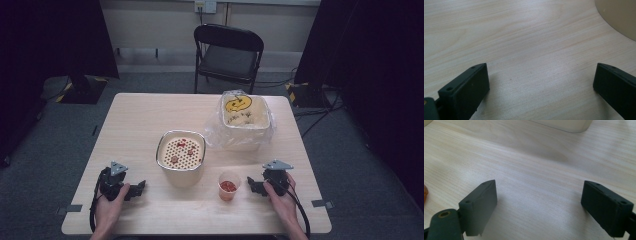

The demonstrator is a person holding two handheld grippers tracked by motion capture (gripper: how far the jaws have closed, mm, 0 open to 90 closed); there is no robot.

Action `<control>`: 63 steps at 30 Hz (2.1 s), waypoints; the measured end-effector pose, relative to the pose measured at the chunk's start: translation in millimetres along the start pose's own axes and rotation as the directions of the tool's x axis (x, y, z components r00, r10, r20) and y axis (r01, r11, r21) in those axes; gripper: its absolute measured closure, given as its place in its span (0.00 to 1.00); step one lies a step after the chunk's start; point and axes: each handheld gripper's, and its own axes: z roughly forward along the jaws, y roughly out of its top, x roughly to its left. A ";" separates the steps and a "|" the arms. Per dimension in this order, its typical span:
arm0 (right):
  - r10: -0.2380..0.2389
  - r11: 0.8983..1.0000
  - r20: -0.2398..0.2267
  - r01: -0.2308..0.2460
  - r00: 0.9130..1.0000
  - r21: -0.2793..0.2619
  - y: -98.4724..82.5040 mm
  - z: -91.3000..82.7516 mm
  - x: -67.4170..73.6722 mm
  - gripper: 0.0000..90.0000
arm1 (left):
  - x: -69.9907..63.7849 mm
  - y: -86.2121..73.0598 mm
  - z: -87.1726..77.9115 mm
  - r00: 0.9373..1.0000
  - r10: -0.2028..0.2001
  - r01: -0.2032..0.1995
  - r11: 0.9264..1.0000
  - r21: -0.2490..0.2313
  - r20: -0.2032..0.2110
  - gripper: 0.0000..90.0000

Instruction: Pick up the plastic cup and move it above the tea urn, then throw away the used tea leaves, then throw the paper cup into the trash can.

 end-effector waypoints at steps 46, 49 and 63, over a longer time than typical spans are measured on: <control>-0.170 0.985 -0.368 0.160 0.914 -0.057 6.6 -27.1 68.0 0.22 | 0.0 0.0 0.0 1.000 0.000 0.000 1.000 0.000 0.000 0.00; -0.184 0.983 -0.371 0.173 0.910 -0.062 8.7 -23.9 72.2 0.23 | 0.0 0.0 0.0 1.000 0.001 -0.001 1.000 0.000 0.000 0.00; -0.225 0.974 -0.383 0.194 0.896 -0.118 19.6 -9.4 84.4 0.36 | 0.0 0.0 0.0 1.000 0.001 -0.001 1.000 -0.001 0.000 0.00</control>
